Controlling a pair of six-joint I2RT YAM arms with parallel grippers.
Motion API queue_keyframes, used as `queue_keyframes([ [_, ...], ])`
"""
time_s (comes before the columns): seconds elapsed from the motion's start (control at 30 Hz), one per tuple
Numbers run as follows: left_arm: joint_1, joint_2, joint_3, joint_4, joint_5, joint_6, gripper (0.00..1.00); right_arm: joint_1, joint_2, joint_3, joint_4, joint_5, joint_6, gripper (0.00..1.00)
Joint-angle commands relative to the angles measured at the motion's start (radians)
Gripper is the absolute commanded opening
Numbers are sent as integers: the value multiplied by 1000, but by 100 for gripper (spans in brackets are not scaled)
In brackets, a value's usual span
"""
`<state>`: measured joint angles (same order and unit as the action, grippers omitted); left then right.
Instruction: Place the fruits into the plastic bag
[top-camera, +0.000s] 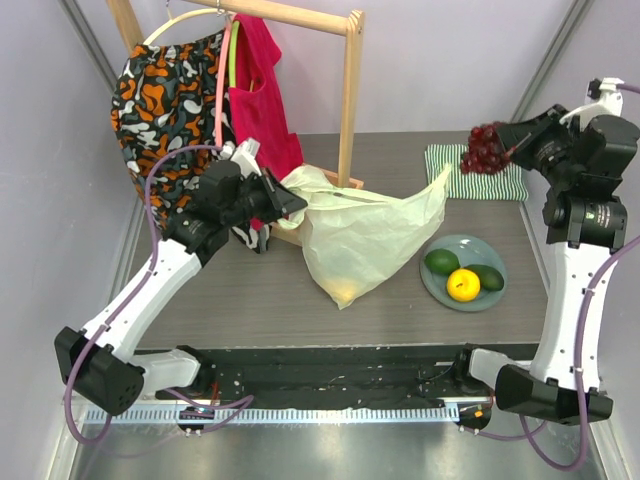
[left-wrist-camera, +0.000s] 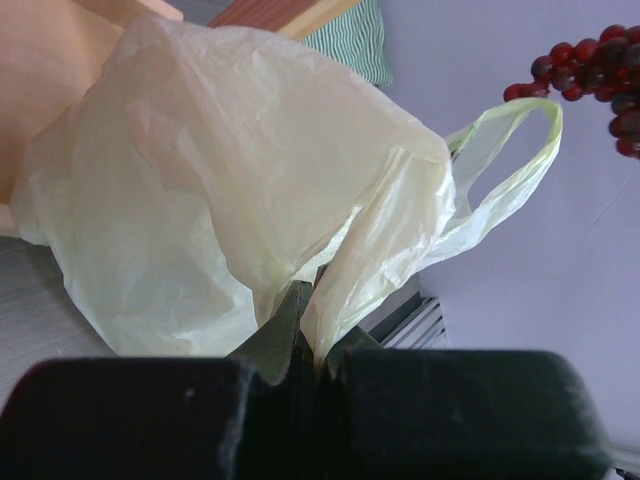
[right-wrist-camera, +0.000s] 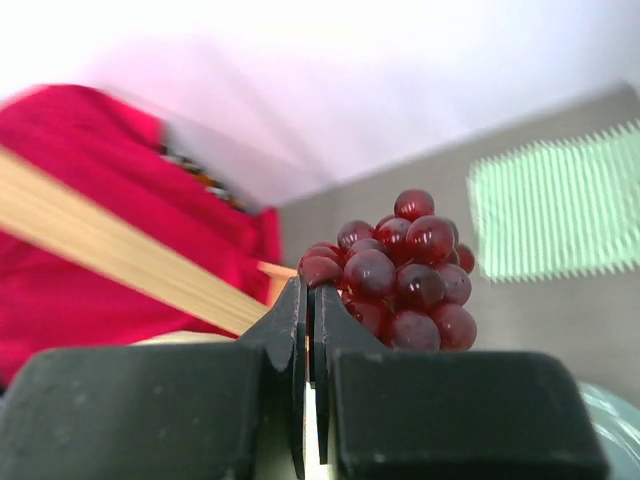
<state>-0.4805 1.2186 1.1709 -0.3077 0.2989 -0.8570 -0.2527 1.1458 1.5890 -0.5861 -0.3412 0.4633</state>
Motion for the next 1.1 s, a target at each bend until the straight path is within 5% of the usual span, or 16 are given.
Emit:
queue_keyframes([
  [0.0, 11, 7, 85, 18, 14, 1, 0, 105, -11, 107, 178, -73, 66, 1],
  [0.63, 25, 48, 216, 4, 16, -20, 0, 685, 81, 155, 229, -67, 40, 1],
  [1.07, 31, 33, 220, -13, 6, -28, 0, 820, 150, 114, 282, -1, -5, 1],
])
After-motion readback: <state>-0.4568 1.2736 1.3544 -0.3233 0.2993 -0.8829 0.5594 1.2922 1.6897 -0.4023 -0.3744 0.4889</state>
